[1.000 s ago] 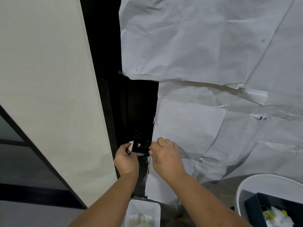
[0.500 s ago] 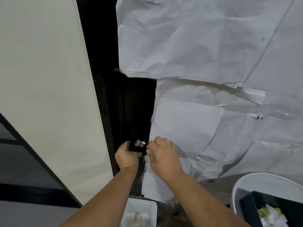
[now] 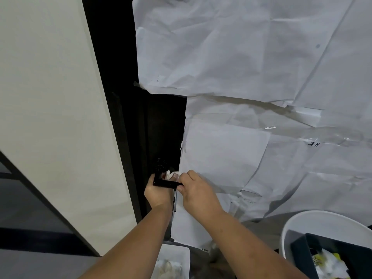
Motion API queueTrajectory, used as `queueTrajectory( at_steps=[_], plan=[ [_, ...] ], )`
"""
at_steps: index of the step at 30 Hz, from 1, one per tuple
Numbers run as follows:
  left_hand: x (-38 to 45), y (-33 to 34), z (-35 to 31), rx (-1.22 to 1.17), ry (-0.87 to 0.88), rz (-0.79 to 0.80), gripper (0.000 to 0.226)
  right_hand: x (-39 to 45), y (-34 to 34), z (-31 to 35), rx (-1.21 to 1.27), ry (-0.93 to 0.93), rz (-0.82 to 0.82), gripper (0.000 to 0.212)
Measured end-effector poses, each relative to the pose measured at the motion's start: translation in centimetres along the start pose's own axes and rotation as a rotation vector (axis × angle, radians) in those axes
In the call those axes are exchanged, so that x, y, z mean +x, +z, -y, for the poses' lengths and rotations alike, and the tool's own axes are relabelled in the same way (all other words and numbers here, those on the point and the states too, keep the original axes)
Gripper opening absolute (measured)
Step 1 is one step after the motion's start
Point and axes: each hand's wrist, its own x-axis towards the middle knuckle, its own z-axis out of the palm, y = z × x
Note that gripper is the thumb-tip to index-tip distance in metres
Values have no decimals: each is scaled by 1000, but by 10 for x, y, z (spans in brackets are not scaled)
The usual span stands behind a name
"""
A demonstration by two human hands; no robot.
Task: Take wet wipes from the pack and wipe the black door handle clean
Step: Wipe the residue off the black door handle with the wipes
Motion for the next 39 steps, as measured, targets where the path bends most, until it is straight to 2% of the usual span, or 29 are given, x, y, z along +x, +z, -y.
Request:
queueTrajectory(
  at_steps=[2, 4, 7, 9, 10, 15, 19, 21, 24, 27, 32, 39],
  plan=[
    [0, 0, 0, -21, -11, 7, 16, 1, 1, 0, -8, 4, 6, 8],
    [1, 0, -1, -111, -72, -17, 7, 1, 1, -1, -8, 4, 2, 9],
    [3, -2, -3, -282, -158, -10, 21, 1, 1, -1, -8, 0, 0, 9],
    [4, -3, -3, -184, -115, 17, 4, 1, 1, -1, -10, -4, 0, 7],
    [4, -3, -2, -132, -103, 21, 4, 1, 1, -1, -12, -4, 3, 7],
    [7, -1, -1, -9, -71, -35, 19, 1, 0, 1, -19, 11, 13, 13],
    [7, -1, 2, -19, -79, -33, 19, 1, 1, 0, -22, -2, 8, 6],
    [6, -3, -2, -1, -75, -82, 11, 1, 1, -1, -19, -9, 3, 5],
    [11, -10, -3, -22, -84, -151, 15, 0, 1, -1, -25, -20, -6, 3],
    [24, -16, 1, 54, -84, -198, 18, 1, 2, -1, -29, -17, -10, 5],
    [21, -15, -5, -19, -119, -255, 15, 0, 2, -1, -28, -22, -15, 6],
    [19, -25, -5, -81, -27, -144, 19, 0, 4, -2, -44, -21, -14, 7]
  ],
)
